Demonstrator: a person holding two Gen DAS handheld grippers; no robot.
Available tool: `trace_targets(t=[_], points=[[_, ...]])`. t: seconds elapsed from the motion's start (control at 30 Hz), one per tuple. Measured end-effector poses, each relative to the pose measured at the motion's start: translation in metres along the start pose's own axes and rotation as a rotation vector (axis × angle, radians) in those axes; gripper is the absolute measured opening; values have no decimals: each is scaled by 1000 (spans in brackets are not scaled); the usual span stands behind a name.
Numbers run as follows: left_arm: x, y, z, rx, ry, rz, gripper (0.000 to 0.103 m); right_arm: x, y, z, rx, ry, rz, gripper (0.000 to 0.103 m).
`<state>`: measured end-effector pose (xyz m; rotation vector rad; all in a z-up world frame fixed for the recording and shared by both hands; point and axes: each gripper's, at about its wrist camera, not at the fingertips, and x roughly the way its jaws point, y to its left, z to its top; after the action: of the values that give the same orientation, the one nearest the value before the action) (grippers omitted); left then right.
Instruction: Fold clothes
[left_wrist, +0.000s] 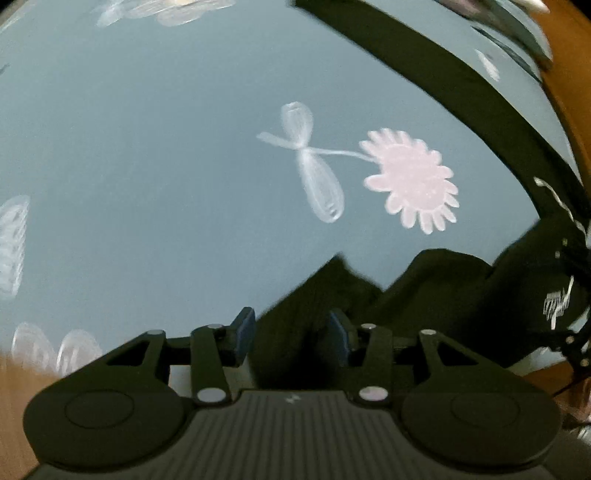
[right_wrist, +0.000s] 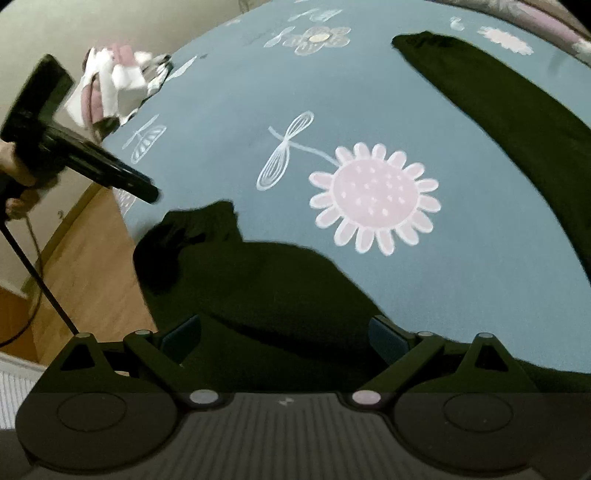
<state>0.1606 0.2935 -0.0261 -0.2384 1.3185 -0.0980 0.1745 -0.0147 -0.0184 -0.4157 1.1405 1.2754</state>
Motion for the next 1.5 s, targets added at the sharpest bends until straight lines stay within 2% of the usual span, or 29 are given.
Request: trace_targets(t=[0.13,0.23,0.4,0.47,0.57,0.6,0.63,0.67,0.7,0.73,0.77,1.17,1.37,1.5], points=[[37,-21,16,209,-21,-67,42,0,-4,2,17,-10,-5,99],[59,-27,17,331,-4,-82,42,2,-8,0,19,-6,-10,99],[73,-27,10,454,18,-82,42,8,-12,-5,32,17,-28,99],[74,-34,7,502,19,-54,42,10,-11,-5,35,14,-29,99],[78,-53,-2,606,35,25,47,8,-9,0,30,-1,-33,99],[79,-60,-5,647,45,49,47,7,-9,1,28,-6,-35,99],[80,-64,-7,663,52,64,42,7,-8,3,26,-10,-36,99],[79,-66,-7,650,56,63,35,6,-7,4,24,-15,-38,99],[76,-66,-6,628,62,54,22,6,-7,6,23,-20,-40,99],[74,-65,-6,606,68,44,20,4,-8,6,22,-23,-46,99],[71,-64,-5,582,70,37,19,3,-10,7,21,-26,-53,99],[-13,3,17,112,-156,132,19,-12,-37,-6,80,-3,-147,99],[-16,22,13,19,-162,171,19,-14,-39,-8,92,-6,-160,99],[-22,31,1,-62,-171,172,19,-15,-40,-11,97,-3,-169,99]])
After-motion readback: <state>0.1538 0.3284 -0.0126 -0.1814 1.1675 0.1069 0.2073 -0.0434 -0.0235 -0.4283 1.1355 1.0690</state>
